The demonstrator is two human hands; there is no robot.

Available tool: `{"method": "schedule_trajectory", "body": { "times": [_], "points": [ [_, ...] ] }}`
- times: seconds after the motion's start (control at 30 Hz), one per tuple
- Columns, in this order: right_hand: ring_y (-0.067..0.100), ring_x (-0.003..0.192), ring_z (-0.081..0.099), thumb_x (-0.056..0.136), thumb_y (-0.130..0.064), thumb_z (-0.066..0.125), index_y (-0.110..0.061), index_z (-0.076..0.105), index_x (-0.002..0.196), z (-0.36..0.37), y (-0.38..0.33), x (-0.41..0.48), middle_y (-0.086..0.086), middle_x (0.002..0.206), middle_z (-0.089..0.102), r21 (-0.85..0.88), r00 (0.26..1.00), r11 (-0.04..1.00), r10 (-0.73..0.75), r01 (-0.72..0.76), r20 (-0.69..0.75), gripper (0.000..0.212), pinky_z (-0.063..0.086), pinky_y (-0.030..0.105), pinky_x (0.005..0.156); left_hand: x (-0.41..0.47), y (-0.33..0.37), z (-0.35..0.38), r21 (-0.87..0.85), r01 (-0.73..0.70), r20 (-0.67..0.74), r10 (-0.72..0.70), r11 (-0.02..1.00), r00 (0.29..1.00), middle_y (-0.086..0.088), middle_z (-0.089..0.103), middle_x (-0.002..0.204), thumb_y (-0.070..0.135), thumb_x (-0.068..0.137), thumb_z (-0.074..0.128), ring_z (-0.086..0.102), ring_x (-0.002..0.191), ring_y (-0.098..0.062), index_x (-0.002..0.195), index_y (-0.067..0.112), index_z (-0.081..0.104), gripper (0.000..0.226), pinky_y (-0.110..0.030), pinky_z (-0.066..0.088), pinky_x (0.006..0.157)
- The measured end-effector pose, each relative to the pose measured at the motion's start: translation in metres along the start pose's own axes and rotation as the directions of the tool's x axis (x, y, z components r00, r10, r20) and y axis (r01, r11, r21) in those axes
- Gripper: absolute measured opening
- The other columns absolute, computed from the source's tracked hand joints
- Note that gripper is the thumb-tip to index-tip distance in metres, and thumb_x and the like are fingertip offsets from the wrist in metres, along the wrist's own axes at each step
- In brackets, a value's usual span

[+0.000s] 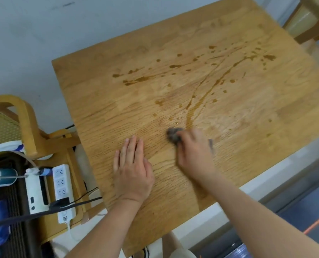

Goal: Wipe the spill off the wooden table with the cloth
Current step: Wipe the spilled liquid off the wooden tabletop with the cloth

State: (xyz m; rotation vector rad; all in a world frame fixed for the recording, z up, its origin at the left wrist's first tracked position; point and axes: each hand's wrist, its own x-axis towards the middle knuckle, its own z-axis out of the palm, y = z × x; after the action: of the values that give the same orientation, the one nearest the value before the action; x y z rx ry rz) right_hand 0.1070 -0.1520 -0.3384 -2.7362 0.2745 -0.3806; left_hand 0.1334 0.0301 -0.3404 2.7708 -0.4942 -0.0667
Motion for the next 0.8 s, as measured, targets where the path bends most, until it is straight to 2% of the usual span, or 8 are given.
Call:
{"method": "schedule_trajectory", "body": {
  "times": [0.13, 0.2, 0.27, 0.37, 0.47, 0.57, 0.7, 0.8],
  "points": [
    [0.038, 0.090, 0.051, 0.087, -0.010, 0.052, -0.001, 0.058, 0.106, -0.011, 0.022, 0.016, 0.018, 0.098, 0.052, -0.006, 0.900, 0.912, 0.404, -0.411, -0.164, 0.022, 0.044, 0.046, 0.078, 0.001, 0.001, 0.000, -0.030, 0.015, -0.002, -0.015, 0.999, 1.000, -0.003, 0.037, 0.151, 0.028, 0.091, 0.032, 0.026, 0.143, -0.019, 0.142, 0.016, 0.041, 0.053, -0.044, 0.016, 0.117],
    [0.036, 0.087, 0.051, 0.085, -0.012, 0.049, -0.002, 0.059, 0.102, 0.006, -0.019, 0.015, 0.017, 0.095, 0.053, -0.009, 0.947, 0.955, 0.294, -0.298, -0.129, 0.021, 0.045, 0.046, 0.076, 0.003, 0.001, -0.001, -0.044, 0.027, 0.002, -0.027, 0.999, 1.000, -0.002, 0.037, 0.151, 0.028, 0.091, 0.032, 0.025, 0.143, -0.018, 0.142, 0.016, 0.041, 0.053, -0.046, 0.018, 0.116],
    [0.032, 0.082, 0.052, 0.086, -0.017, 0.045, -0.005, 0.061, 0.101, 0.022, -0.060, 0.009, 0.013, 0.092, 0.055, 0.029, 0.999, 0.999, 0.035, -0.034, -0.025, 0.024, 0.047, 0.043, 0.072, 0.004, 0.001, -0.003, -0.085, 0.044, -0.006, -0.045, 0.995, 0.999, 0.000, 0.038, 0.150, 0.027, 0.091, 0.031, 0.026, 0.142, -0.015, 0.141, 0.016, 0.043, 0.053, -0.045, 0.020, 0.116],
    [0.029, 0.084, 0.052, 0.090, -0.018, 0.048, -0.009, 0.061, 0.109, 0.019, -0.050, 0.022, 0.010, 0.097, 0.056, 0.037, 0.974, 0.979, -0.204, 0.201, 0.103, 0.025, 0.047, 0.041, 0.073, 0.007, -0.010, -0.010, -0.175, 0.029, 0.015, -0.027, 0.984, 1.000, 0.006, 0.042, 0.147, 0.026, 0.089, 0.032, 0.029, 0.139, -0.010, 0.137, 0.019, 0.048, 0.052, -0.040, 0.022, 0.113],
    [0.033, 0.091, 0.052, 0.089, -0.016, 0.051, -0.007, 0.058, 0.113, 0.008, -0.002, 0.052, 0.013, 0.106, 0.056, -0.076, 0.999, 0.997, 0.005, -0.002, 0.042, 0.027, 0.048, 0.048, 0.081, 0.021, -0.041, -0.020, -0.102, -0.118, 0.035, 0.122, 0.988, 0.992, 0.005, 0.048, 0.141, 0.027, 0.089, 0.034, 0.040, 0.131, -0.016, 0.128, 0.026, 0.056, 0.045, -0.040, 0.028, 0.101],
    [0.035, 0.094, 0.051, 0.090, -0.013, 0.047, -0.003, 0.058, 0.114, 0.010, -0.003, 0.059, 0.016, 0.109, 0.056, -0.093, 0.987, 0.983, 0.156, -0.159, -0.038, 0.028, 0.046, 0.049, 0.083, 0.039, -0.070, -0.028, -0.077, 0.021, -0.070, -0.026, 0.997, 0.997, 0.000, 0.049, 0.138, 0.022, 0.094, 0.046, 0.041, 0.128, -0.021, 0.124, 0.024, 0.058, 0.031, -0.044, 0.030, 0.099],
    [0.031, 0.097, 0.051, 0.089, -0.011, 0.052, -0.007, 0.059, 0.116, 0.014, -0.045, 0.003, 0.010, 0.117, 0.058, 0.048, 0.973, 0.982, -0.187, 0.182, 0.134, 0.028, 0.044, 0.042, 0.085, 0.044, -0.079, -0.025, -0.109, 0.120, -0.185, -0.139, 0.987, 0.973, -0.001, 0.053, 0.133, 0.018, 0.093, 0.051, 0.042, 0.124, -0.019, 0.119, 0.019, 0.060, 0.028, -0.038, 0.030, 0.095],
    [0.032, 0.100, 0.052, 0.088, -0.011, 0.054, -0.012, 0.056, 0.118, 0.012, -0.051, -0.015, 0.007, 0.121, 0.056, 0.139, 0.926, 0.950, -0.306, 0.280, 0.223, 0.031, 0.047, 0.046, 0.084, 0.044, -0.081, -0.022, -0.181, 0.155, -0.233, -0.195, 0.971, 0.953, -0.002, 0.055, 0.130, 0.016, 0.091, 0.052, 0.044, 0.121, -0.021, 0.114, 0.017, 0.063, 0.026, -0.033, 0.029, 0.094]
  ]
}}
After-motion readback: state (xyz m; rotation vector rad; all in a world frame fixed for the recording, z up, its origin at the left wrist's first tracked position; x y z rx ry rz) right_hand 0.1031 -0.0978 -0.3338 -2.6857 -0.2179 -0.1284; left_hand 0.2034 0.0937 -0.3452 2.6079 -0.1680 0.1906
